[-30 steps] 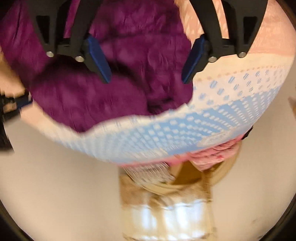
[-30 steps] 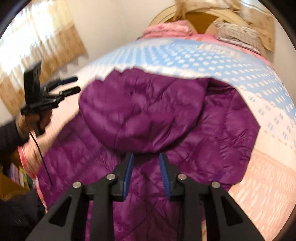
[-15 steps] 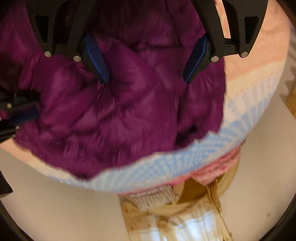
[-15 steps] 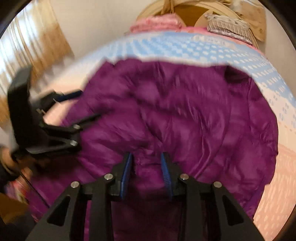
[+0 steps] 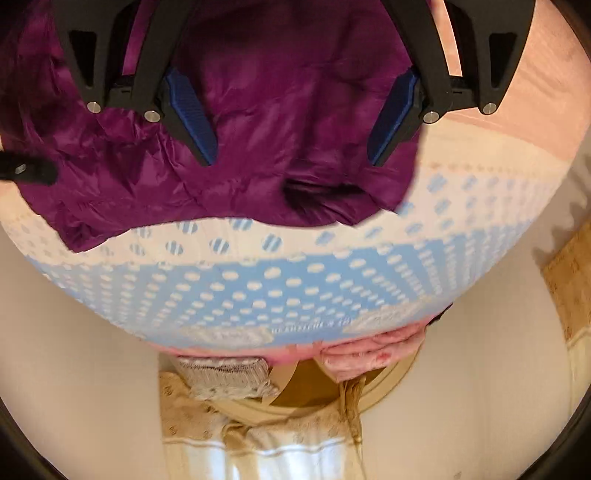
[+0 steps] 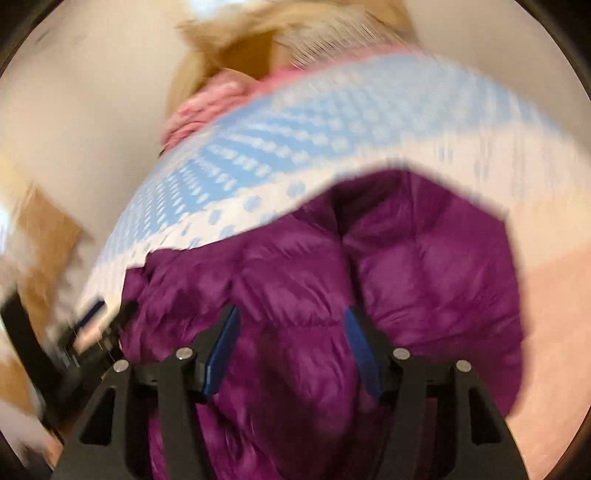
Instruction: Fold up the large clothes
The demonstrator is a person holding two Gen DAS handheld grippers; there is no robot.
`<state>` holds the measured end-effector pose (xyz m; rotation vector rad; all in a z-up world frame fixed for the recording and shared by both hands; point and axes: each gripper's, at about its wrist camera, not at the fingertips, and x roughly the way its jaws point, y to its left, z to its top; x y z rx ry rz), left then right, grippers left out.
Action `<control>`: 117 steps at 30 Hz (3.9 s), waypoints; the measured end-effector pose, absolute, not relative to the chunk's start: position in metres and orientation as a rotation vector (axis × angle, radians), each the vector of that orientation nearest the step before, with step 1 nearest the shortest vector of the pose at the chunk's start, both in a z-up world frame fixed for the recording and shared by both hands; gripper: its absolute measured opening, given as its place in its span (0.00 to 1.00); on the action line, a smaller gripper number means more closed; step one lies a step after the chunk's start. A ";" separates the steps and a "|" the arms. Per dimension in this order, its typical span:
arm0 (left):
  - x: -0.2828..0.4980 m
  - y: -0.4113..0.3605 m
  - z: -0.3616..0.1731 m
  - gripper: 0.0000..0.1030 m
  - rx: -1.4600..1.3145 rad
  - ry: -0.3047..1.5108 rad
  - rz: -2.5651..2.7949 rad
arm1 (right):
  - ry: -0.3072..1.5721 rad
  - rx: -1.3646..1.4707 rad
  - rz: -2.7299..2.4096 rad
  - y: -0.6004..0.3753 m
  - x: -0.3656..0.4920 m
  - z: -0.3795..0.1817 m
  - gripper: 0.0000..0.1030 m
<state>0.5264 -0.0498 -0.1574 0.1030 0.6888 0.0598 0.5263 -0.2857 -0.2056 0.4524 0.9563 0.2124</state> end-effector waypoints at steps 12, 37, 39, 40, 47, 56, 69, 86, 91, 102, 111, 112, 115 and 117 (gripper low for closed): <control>0.579 -0.047 -0.210 0.86 0.112 0.778 0.163 | 0.813 0.284 -0.061 -0.293 0.555 -0.236 0.54; 0.481 -0.056 -0.205 0.89 0.038 0.794 0.042 | 0.867 0.162 0.183 -0.227 0.450 -0.221 0.39; 0.486 -0.051 -0.210 0.92 0.006 0.817 0.034 | 0.856 0.131 0.180 -0.226 0.451 -0.225 0.38; 0.488 -0.049 -0.212 0.94 -0.004 0.821 0.034 | 0.850 0.127 0.179 -0.226 0.452 -0.228 0.38; 0.493 -0.053 -0.220 0.98 -0.005 0.851 0.040 | 0.843 0.097 0.166 -0.223 0.454 -0.230 0.38; 0.416 -0.007 -0.163 0.98 0.024 0.766 0.053 | 0.826 0.166 0.182 -0.270 0.384 -0.179 0.68; 0.253 0.070 -0.213 0.98 -0.027 0.856 0.051 | 0.920 0.258 0.015 -0.349 0.224 -0.219 0.74; 0.197 0.052 -0.230 0.79 -0.026 0.813 -0.037 | 0.979 0.191 0.044 -0.308 0.150 -0.237 0.72; 0.188 0.037 -0.228 0.33 0.002 0.807 -0.128 | 0.968 0.157 0.047 -0.302 0.143 -0.237 0.45; 0.160 0.046 -0.180 0.04 -0.037 0.711 -0.223 | 0.899 0.273 0.196 -0.323 0.135 -0.203 0.08; 0.110 0.049 -0.106 0.04 -0.080 0.598 -0.322 | 0.703 0.304 0.260 -0.352 0.095 -0.122 0.06; 0.105 0.050 -0.096 0.03 -0.090 0.584 -0.332 | 0.664 0.307 0.258 -0.358 0.086 -0.108 0.06; 0.095 0.056 -0.069 0.03 -0.134 0.550 -0.363 | 0.561 0.317 0.260 -0.371 0.069 -0.074 0.06; 0.092 0.053 -0.058 0.03 -0.103 0.531 -0.342 | 0.557 0.306 0.258 -0.377 0.071 -0.067 0.07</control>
